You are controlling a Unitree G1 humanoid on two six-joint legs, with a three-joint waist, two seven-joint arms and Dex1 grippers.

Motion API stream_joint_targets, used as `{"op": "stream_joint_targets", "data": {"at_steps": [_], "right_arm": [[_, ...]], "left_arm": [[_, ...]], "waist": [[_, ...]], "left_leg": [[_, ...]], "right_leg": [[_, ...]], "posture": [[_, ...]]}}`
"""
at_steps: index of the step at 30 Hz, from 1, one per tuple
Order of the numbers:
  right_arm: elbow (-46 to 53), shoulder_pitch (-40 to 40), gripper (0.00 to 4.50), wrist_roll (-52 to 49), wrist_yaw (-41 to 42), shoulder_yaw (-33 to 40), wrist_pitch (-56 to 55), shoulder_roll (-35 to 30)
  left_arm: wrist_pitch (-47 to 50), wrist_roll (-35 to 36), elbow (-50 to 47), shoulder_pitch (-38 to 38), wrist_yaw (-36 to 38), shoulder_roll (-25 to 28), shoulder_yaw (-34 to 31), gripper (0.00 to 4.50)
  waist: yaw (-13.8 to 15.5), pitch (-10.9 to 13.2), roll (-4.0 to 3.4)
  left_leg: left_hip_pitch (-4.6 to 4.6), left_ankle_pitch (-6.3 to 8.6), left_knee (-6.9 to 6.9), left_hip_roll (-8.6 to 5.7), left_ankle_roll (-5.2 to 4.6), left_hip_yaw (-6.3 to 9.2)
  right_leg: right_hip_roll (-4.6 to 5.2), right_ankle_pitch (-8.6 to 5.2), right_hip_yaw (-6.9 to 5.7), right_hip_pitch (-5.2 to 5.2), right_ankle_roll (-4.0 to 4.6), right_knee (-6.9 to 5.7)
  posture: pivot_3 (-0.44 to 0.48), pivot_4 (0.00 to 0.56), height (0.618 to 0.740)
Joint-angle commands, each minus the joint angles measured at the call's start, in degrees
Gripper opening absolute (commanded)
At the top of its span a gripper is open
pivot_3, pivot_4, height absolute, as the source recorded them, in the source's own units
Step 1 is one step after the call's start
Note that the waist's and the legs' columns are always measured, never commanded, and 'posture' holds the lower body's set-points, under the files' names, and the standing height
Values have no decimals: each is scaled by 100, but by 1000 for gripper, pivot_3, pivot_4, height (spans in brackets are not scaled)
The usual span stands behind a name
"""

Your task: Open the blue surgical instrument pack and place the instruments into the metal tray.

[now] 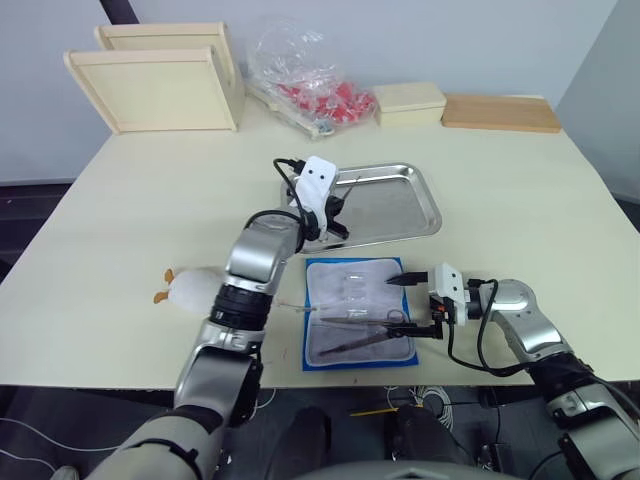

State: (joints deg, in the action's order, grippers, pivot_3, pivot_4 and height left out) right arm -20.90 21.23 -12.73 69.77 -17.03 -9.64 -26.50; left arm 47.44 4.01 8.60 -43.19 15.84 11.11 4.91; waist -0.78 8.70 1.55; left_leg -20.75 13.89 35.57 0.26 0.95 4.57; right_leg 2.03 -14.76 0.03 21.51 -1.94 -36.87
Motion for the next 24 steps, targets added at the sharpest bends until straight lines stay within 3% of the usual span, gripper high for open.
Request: {"op": "stream_joint_targets", "data": {"at_steps": [1, 17, 24], "right_arm": [[-441, -350, 4500, 604, -16, -361, 157, -116], [-322, -458, 4500, 645, -114, -352, 125, -200], [-231, -541, 4500, 640, -209, -349, 147, -216]], "left_arm": [[-60, -91, 45, -174, -426, -262, -132, 12], [-516, -257, 1667, -615, -1819, -1196, -521, 12], [-511, -133, 1983, -725, -1897, -1236, -800, 12]], "waist": [[1, 0, 0], [1, -2, 0], [-1, -3, -1]], "left_leg": [[0, 0, 0, 0, 0, -1], [-2, 0, 9, -5, 2, -1], [1, -1, 9, -5, 4, 0]], "right_leg": [[0, 0, 0, 0, 0, 0], [2, 3, 0, -2, -6, 0], [1, 4, -1, -4, -7, -1]], "posture": [[0, 150, 740], [0, 150, 740], [0, 150, 740]]}}
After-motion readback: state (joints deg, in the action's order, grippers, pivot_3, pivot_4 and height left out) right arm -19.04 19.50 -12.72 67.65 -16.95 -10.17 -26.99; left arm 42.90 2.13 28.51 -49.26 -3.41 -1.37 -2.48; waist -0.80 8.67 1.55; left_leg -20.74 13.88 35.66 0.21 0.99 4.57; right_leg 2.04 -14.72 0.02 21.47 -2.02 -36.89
